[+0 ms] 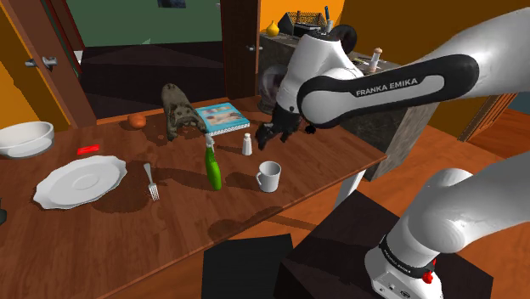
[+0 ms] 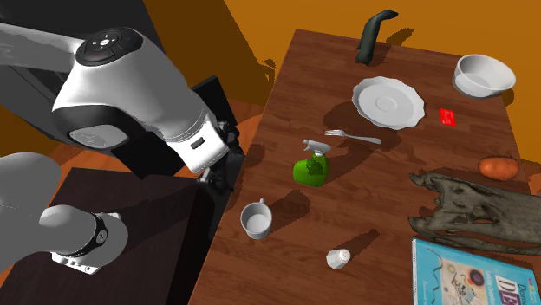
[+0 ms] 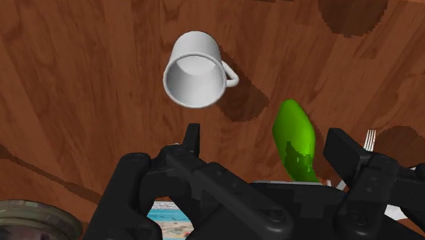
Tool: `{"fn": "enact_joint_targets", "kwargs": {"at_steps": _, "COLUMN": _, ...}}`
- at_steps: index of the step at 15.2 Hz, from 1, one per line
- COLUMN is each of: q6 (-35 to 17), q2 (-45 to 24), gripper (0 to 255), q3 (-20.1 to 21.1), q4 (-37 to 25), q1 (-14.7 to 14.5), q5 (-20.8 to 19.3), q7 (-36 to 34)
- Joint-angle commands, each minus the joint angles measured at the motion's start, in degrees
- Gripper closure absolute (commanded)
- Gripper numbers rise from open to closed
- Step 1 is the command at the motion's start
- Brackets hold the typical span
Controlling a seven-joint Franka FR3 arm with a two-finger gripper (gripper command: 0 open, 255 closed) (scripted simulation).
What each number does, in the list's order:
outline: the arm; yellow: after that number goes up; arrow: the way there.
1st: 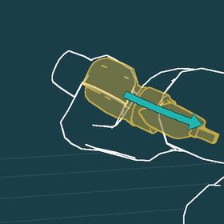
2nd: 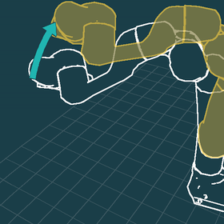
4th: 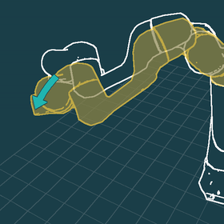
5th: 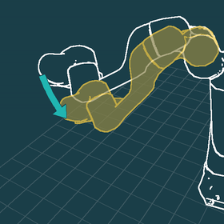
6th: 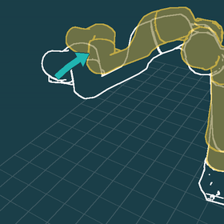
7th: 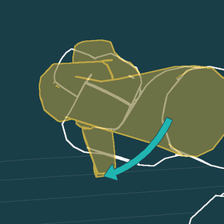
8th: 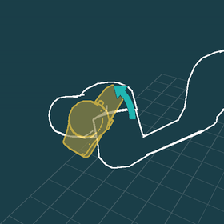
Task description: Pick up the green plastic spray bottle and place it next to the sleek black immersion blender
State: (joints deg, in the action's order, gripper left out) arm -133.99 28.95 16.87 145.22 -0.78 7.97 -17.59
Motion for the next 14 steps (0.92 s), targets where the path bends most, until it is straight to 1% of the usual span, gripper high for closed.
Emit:
{"fn": "enact_joint_targets", "kwargs": {"at_steps": 1, "q6": -4.4, "q2": -4.1, "gripper": 0, "q3": 2.8, "q4": -0.8, "q1": 1.1, "q5": -1.7, "q7": -3.3}}
{"fn": "enact_joint_targets", "kwargs": {"at_steps": 4, "q6": -10.1, "q2": -10.5, "gripper": 0, "q3": 7.6, "q4": -2.8, "q1": 3.7, "q5": -6.2, "q7": -9.7}}
{"fn": "enact_joint_targets", "kwargs": {"at_steps": 6, "q6": -13.4, "q2": -15.2, "gripper": 0, "q3": 11.0, "q4": -4.6, "q1": 6.1, "q5": -11.0, "q7": -15.1}}
{"fn": "enact_joint_targets", "kwargs": {"at_steps": 7, "q6": -14.7, "q2": -17.7, "gripper": 0, "q3": 12.7, "q4": -5.7, "q1": 7.3, "q5": -14.1, "q7": -18.3}}
{"fn": "enact_joint_targets", "kwargs": {"at_steps": 9, "q6": -16.7, "q2": -22.9, "gripper": 0, "q3": 16.0, "q4": -8.4, "q1": 10.0, "q5": -21.9, "q7": -25.8}}
{"fn": "enact_joint_targets", "kwargs": {"at_steps": 11, "q6": -17.5, "q2": -28.6, "gripper": 0, "q3": 18.0, "q4": -11.8, "q1": 11.5, "q5": -31.6, "q7": -34.5}}
{"fn": "enact_joint_targets", "kwargs": {"at_steps": 12, "q6": -17.3, "q2": -31.5, "gripper": 0, "q3": 18.3, "q4": -13.8, "q1": 11.5, "q5": -36.7, "q7": -38.9}}
{"fn": "enact_joint_targets", "kwargs": {"at_steps": 14, "q6": -16.4, "q2": -37.3, "gripper": 0, "q3": 17.5, "q4": -18.0, "q1": 9.9, "q5": -45.8, "q7": -46.8}}
